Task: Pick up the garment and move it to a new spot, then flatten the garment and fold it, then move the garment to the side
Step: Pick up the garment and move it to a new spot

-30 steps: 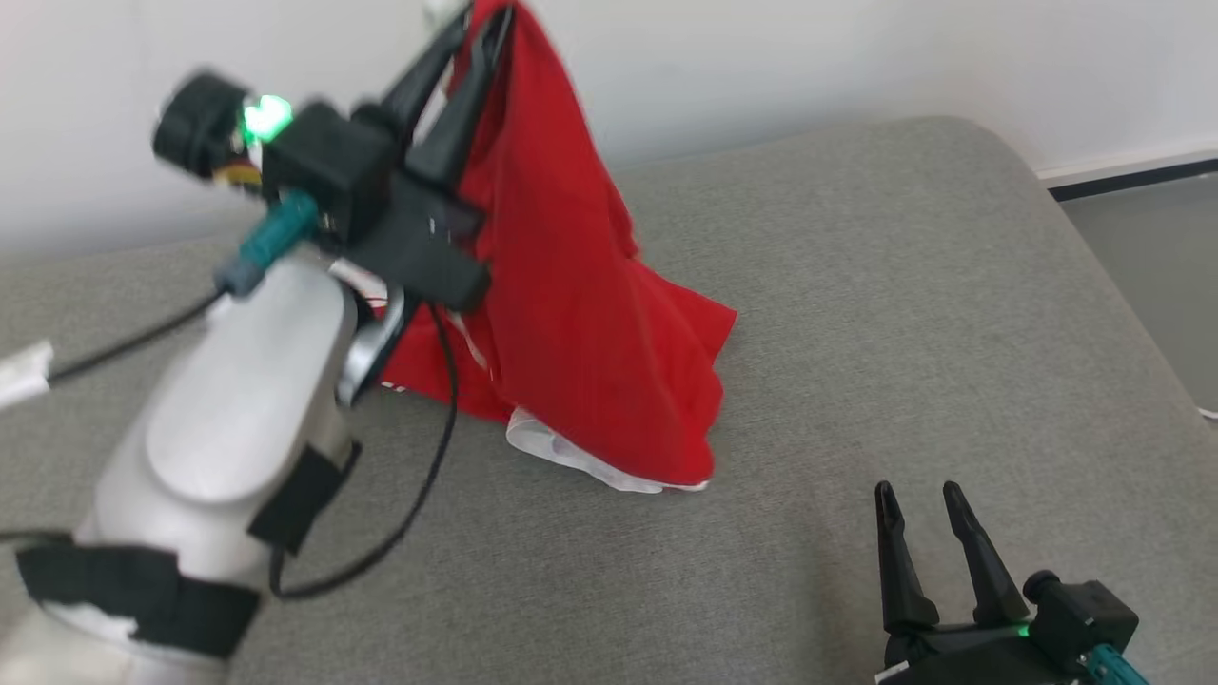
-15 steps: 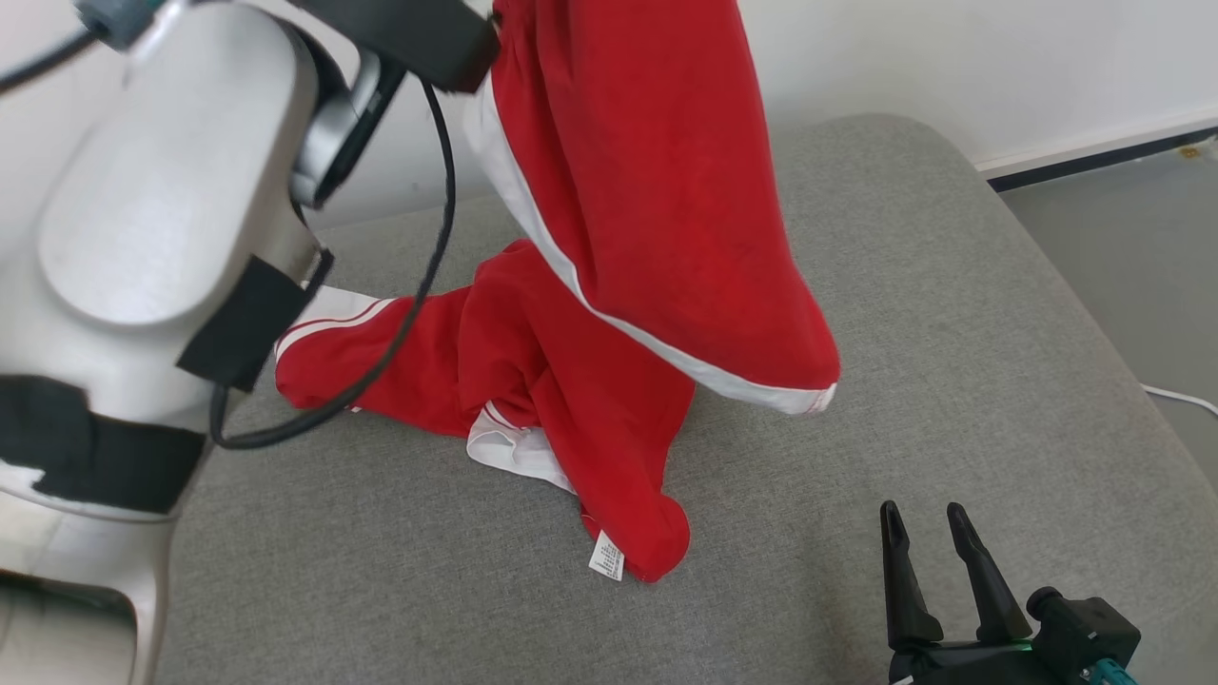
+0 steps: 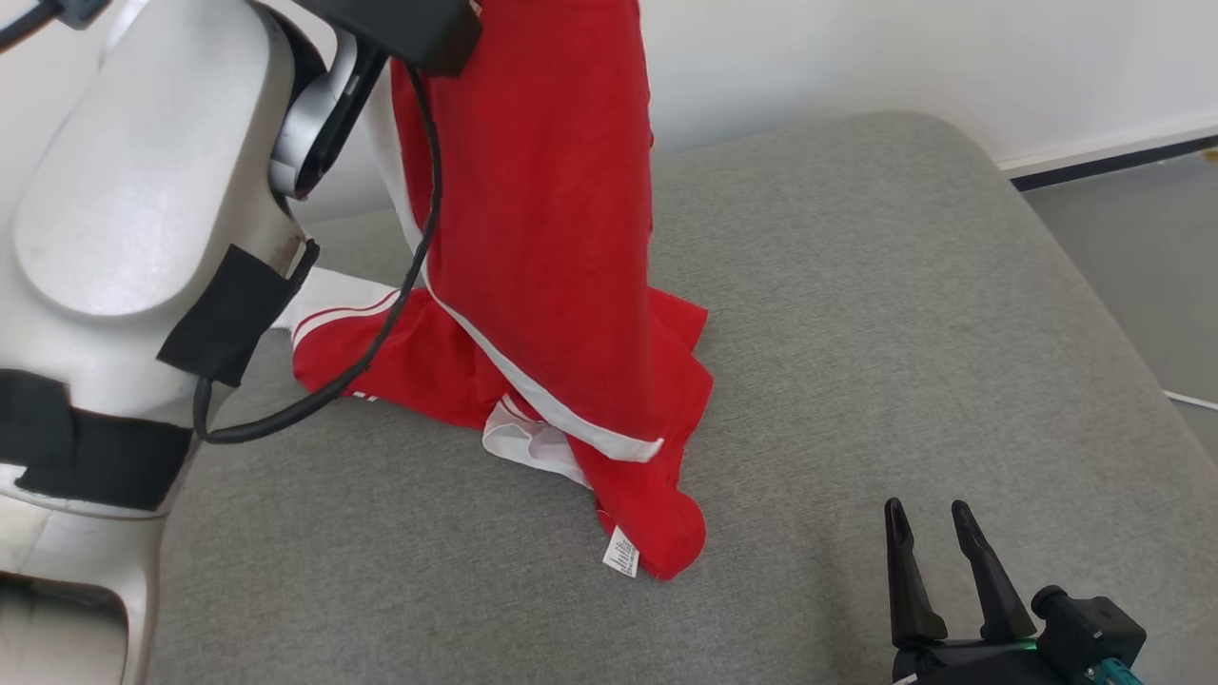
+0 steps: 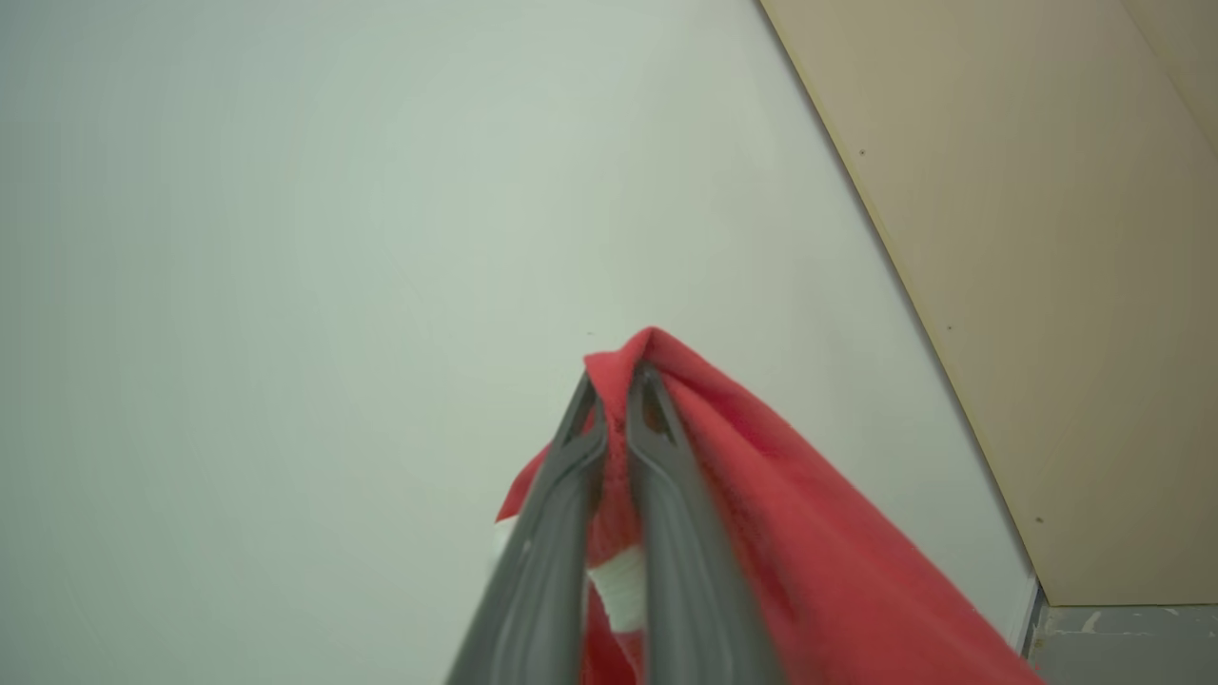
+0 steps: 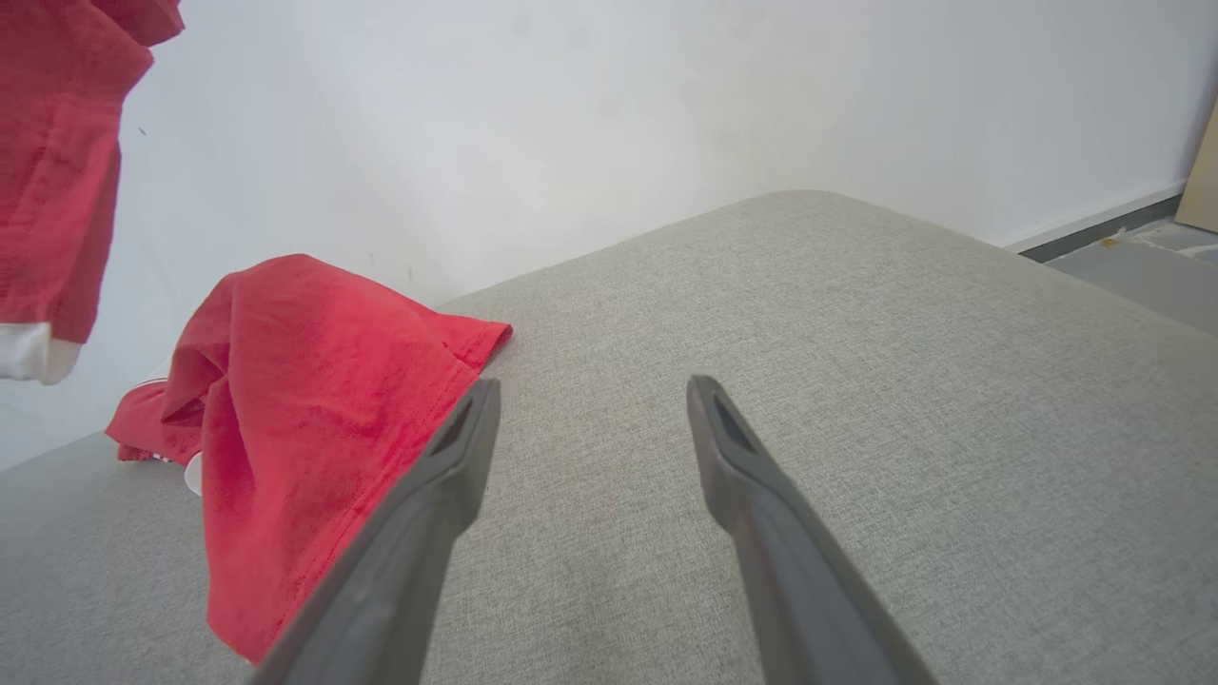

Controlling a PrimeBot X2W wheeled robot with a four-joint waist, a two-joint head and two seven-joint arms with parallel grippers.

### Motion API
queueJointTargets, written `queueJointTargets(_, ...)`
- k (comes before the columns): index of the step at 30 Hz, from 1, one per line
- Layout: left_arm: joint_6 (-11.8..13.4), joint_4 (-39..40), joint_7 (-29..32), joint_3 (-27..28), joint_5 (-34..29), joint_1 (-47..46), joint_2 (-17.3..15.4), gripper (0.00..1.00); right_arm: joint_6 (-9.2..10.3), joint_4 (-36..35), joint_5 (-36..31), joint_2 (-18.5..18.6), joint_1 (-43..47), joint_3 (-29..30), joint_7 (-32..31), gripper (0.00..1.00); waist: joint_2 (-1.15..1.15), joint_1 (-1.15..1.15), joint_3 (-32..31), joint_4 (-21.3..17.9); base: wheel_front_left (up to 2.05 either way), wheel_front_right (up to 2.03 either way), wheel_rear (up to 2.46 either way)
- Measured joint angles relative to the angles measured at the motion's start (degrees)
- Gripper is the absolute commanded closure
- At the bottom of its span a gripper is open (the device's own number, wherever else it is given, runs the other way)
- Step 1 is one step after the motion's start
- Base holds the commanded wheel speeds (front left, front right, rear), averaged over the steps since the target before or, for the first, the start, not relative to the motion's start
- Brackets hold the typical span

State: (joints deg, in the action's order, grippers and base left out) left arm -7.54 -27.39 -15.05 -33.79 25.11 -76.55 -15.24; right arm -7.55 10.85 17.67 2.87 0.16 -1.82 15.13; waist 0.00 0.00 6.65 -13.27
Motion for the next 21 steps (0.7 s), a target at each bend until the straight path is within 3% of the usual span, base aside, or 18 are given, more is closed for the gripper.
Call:
queueJointTargets(6,0.0,-0.1,0.0,1.3,-0.2,0.5,-1.3,1.00,0.00,-0.3,-0.2,0.0,-0.2,0.5,0.0,0.00,0.00,0.00,0.8,1.9,0.00,0.00,0.00)
queueJointTargets(21,1.1,1.1,0.0,8.1,-0.8,6.2,-10.3,1.00,0.00,-2.8,-3.6,0.0,-1.7,2.3,0.0,0.00,0.00,0.00,3.3,10.7,0.00,0.00,0.00)
